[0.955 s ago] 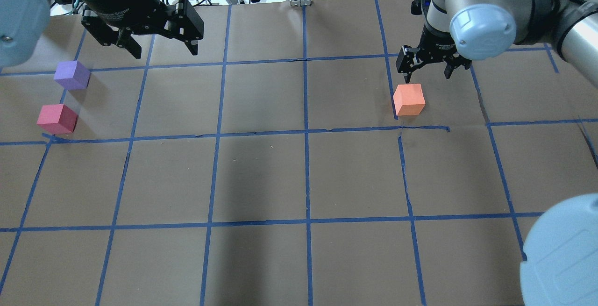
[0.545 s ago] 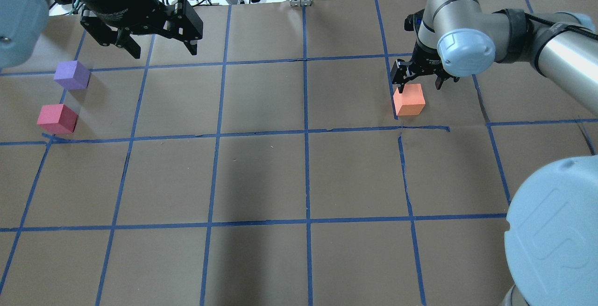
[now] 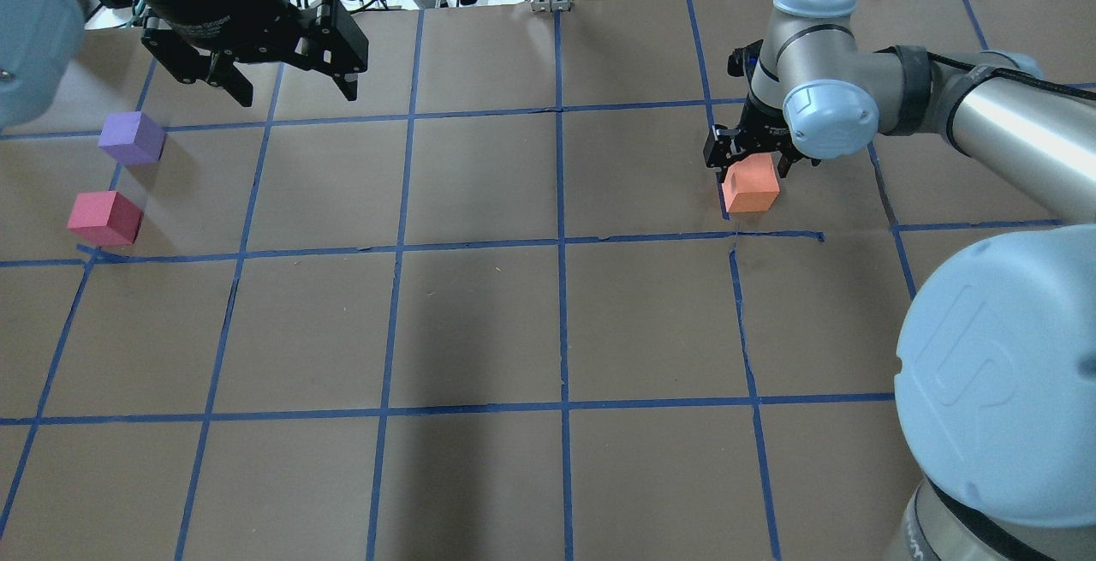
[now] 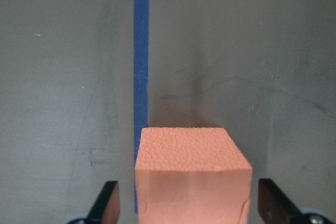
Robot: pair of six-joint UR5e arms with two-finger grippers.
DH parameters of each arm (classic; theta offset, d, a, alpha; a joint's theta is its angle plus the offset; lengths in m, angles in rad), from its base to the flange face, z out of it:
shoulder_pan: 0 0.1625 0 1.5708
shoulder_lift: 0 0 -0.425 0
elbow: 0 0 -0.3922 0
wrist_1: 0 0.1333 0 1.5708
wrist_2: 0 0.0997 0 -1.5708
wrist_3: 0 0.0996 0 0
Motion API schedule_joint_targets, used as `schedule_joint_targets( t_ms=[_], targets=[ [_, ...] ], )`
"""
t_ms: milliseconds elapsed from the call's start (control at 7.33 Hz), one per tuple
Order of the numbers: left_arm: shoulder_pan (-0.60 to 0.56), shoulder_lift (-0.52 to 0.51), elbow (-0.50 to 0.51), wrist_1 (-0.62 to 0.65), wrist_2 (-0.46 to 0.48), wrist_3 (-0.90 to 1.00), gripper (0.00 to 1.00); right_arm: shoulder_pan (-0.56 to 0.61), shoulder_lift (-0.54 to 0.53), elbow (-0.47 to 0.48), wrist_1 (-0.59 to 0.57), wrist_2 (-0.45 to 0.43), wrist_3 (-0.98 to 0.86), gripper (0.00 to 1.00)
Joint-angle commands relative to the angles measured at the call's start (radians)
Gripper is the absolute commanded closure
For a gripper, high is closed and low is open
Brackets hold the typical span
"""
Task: Arrange blocks in a line
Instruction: 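Lower the right gripper over the orange cube and close on it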
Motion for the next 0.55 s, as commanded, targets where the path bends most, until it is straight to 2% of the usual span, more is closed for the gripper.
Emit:
schedule_joint_targets(
  t_ms=[0, 136, 273, 409],
  targets=[
    [0.001, 0.001, 0.0, 0.0, -0.007, 0.001, 0.0, 0.0, 0.015, 0.005, -0.013, -0.006, 0.0, 0.21],
    [0.001, 0.001, -0.001, 0.0, -0.005, -0.002, 0.0, 0.0, 0.009, 0.005, 0.0, -0.004, 0.0, 0.56],
    [0.002, 0.002, 0.0, 0.001, -0.002, -0.006, 0.0, 0.001, 0.009, 0.005, -0.001, 0.007, 0.003, 0.81],
    [0.002, 0.004, -0.001, 0.002, -0.002, -0.006, 0.0, 0.025, -0.006, -0.008, -0.004, 0.007, 0.018, 1.0]
  ],
)
